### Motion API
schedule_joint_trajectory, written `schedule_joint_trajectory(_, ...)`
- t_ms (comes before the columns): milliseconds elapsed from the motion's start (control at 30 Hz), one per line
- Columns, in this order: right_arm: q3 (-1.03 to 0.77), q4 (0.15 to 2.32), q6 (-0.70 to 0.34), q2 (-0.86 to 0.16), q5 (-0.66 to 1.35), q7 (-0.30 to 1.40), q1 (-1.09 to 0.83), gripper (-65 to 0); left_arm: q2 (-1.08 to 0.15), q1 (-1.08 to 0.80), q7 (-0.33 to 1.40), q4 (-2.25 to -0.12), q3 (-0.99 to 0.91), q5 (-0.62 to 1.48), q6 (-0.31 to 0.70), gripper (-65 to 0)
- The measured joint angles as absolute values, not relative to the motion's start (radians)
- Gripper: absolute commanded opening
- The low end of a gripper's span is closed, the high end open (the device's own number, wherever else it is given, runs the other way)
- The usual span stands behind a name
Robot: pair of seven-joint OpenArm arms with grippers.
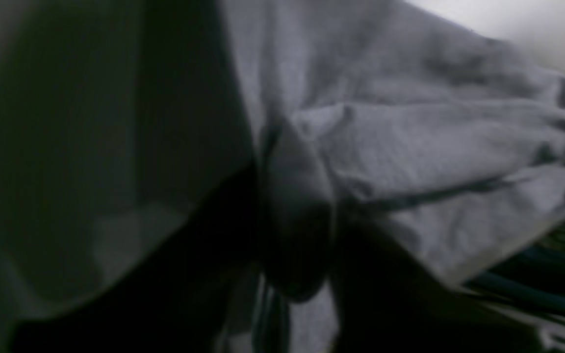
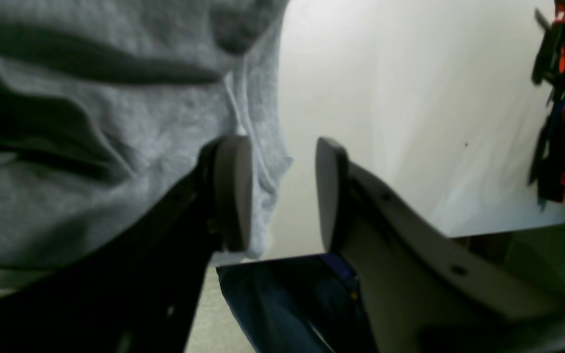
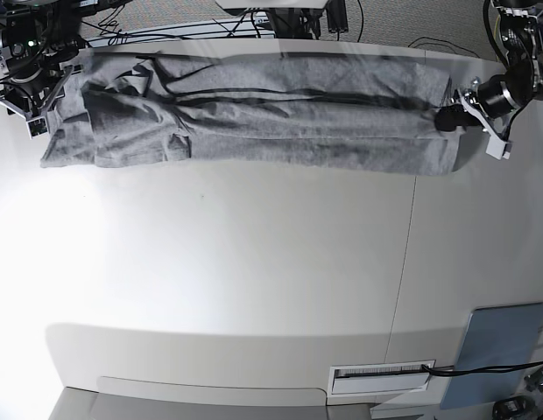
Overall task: Fold the T-shirt properly
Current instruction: 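Release the hem and reposition the left gripper on the folded strip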
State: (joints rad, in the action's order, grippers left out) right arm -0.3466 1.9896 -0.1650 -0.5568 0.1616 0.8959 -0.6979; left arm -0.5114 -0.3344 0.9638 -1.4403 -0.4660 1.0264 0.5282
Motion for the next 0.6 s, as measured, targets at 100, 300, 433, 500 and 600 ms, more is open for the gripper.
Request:
schedule_joint_trajectory(100, -0.347, 1.990, -0.165, -0.557, 0.162, 0.899, -0.698, -42.8, -0.510, -0.334, 0.963, -1.440, -0.466, 1.014, 0.517, -65.0)
schedule_joint_trajectory(300, -0.347, 1.990, -0.165, -0.557, 0.162, 0.899, -0.698, -42.8, -0.510, -0.334, 0.964, -1.440, -0.466, 1.014, 0.517, -65.0)
schedule_joint_trajectory(433, -0.347, 1.990, -0.165, -0.557, 0.162, 0.899, -0.698, -42.8, -0.510, -0.334, 0.963, -1.440, -0.466, 1.014, 0.517, -49.9)
schedule_joint_trajectory(500, -0.347, 1.990, -0.165, -0.557, 0.162, 0.899, -0.698, -42.8, -0.509, -0.334, 0.959, -1.440, -0.466, 1.006, 0.517, -38.2)
schedule_joint_trajectory(600, -0.347, 1.990, -0.165, -0.557, 0.162, 0.899, -0.698, -42.8, -0.491, -0.332, 0.947, -1.441, -0.467, 1.011, 0.519, -35.1)
